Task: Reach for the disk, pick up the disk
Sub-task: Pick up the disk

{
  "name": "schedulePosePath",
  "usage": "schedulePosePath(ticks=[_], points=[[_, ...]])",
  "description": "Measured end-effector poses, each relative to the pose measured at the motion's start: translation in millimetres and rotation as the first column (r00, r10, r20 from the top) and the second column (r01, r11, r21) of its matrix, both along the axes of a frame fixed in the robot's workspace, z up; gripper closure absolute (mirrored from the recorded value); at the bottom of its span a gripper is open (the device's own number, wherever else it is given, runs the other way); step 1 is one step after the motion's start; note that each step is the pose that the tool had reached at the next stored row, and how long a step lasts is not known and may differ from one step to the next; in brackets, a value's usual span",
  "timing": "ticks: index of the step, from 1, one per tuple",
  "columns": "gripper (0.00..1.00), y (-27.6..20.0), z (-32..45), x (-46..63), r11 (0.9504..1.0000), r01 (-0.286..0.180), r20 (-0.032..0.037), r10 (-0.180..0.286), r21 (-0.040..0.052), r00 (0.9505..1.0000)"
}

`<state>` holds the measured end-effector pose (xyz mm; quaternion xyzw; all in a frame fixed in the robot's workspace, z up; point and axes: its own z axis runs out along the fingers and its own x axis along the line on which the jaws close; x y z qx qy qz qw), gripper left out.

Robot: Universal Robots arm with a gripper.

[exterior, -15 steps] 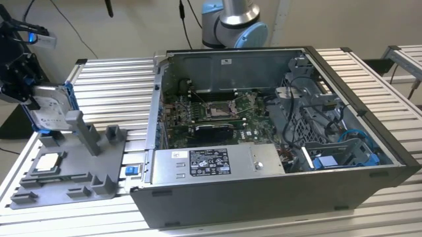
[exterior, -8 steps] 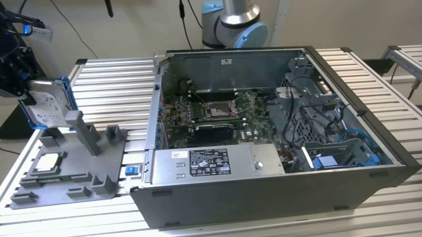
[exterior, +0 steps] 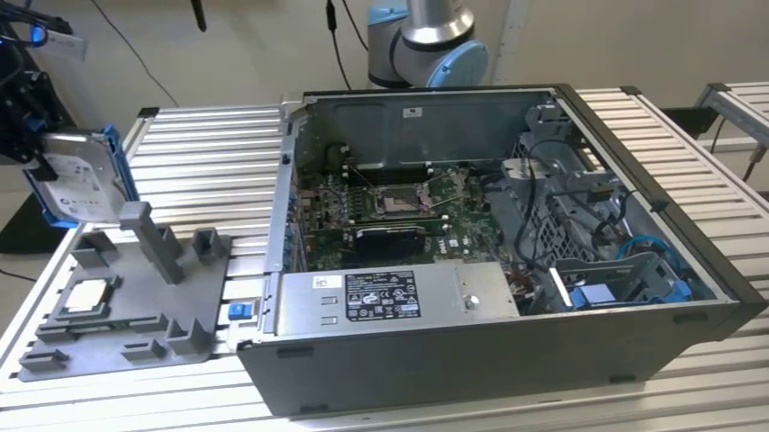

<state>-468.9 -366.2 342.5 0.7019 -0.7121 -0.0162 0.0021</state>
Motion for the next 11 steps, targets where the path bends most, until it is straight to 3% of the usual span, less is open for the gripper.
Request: schedulePosePath(ticks=[11], points=[[1.00, 0.0, 25.0, -0.2, 1.0000, -0.001, 0.0001, 0.001, 0.0000, 1.0000]])
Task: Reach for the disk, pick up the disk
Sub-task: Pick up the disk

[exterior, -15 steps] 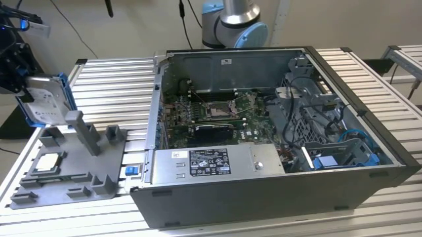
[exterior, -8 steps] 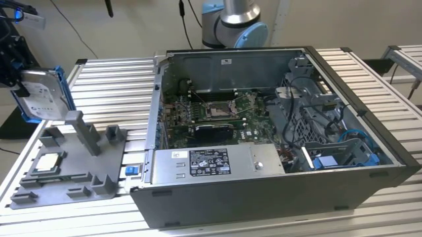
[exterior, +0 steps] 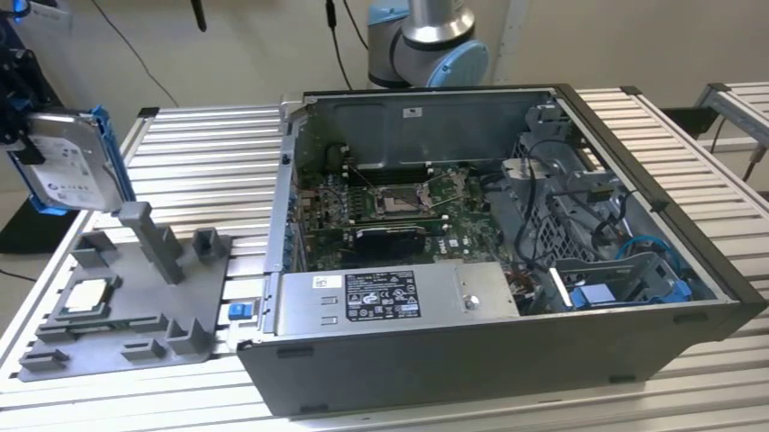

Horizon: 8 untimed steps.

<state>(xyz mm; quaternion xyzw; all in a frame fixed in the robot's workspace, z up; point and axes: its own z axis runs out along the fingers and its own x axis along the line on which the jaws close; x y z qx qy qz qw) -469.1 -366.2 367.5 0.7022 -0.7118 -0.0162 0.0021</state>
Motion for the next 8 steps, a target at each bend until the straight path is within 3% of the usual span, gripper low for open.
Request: schedulePosePath(ticks=[8], points=[[1.00, 0.0, 17.5, -0.6, 1.0000, -0.001, 0.0006, 0.001, 0.0020, 1.0000]])
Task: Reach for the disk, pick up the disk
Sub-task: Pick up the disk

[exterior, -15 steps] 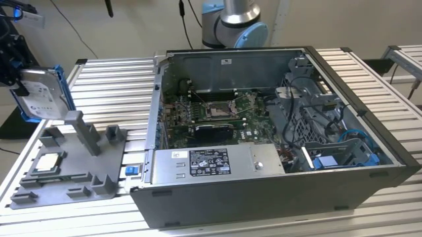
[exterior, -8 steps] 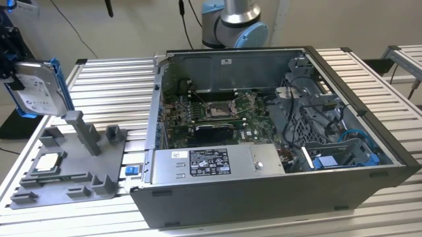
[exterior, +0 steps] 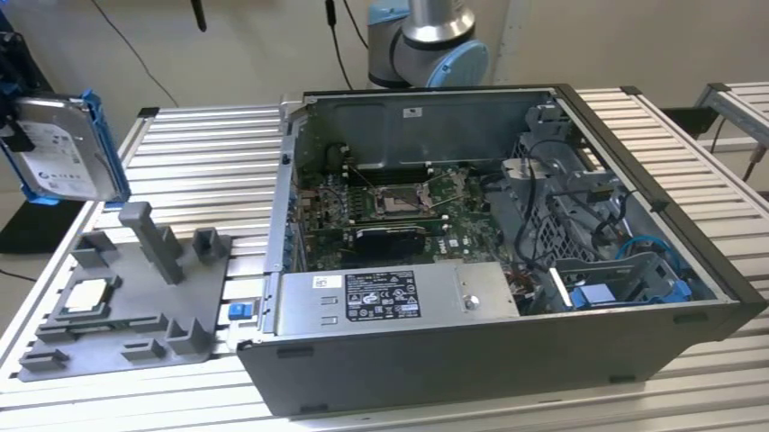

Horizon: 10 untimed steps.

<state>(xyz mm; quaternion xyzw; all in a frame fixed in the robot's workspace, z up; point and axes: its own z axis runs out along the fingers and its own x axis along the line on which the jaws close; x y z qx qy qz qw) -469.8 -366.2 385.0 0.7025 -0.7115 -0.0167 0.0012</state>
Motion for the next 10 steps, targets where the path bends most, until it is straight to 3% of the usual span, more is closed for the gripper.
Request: schedulePosePath(ticks=[4, 8, 10], points=[[1.00, 0.0, 2.2, 0.0, 1.0000, 0.000, 0.0058, 0.000, 0.0006, 1.0000], [1.00, 0.0, 2.5, 0.0, 1.0000, -0.001, 0.0226, 0.000, 0.0027, 0.9997], [1.00, 0.0, 3.7, 0.0, 1.0000, -0.001, 0.0273, 0.000, 0.0033, 0.9996]])
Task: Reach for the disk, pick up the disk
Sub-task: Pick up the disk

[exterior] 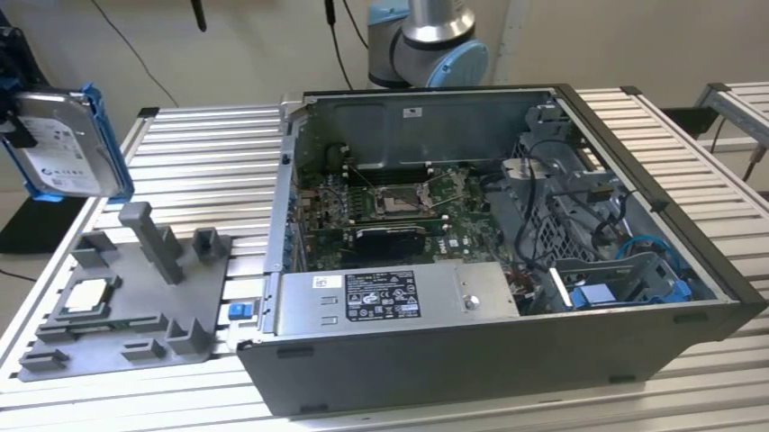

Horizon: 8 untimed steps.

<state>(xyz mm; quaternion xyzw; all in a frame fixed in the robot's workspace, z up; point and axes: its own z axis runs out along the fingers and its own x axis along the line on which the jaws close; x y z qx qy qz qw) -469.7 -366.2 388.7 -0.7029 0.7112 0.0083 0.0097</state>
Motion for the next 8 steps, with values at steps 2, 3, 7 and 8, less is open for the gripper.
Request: schedulePosePath(ticks=[2, 3, 7, 8], points=[[1.00, 0.0, 2.8, 0.0, 1.0000, 0.000, 0.0010, 0.000, 0.0001, 1.0000], [1.00, 0.0, 4.8, 0.0, 1.0000, 0.000, 0.0013, 0.000, 0.0001, 1.0000], [1.00, 0.0, 14.2, -0.1, 1.0000, 0.000, 0.0011, 0.000, 0.0001, 1.0000], [1.00, 0.0, 16.8, 0.0, 1.0000, 0.000, 0.0011, 0.000, 0.0001, 1.0000]])
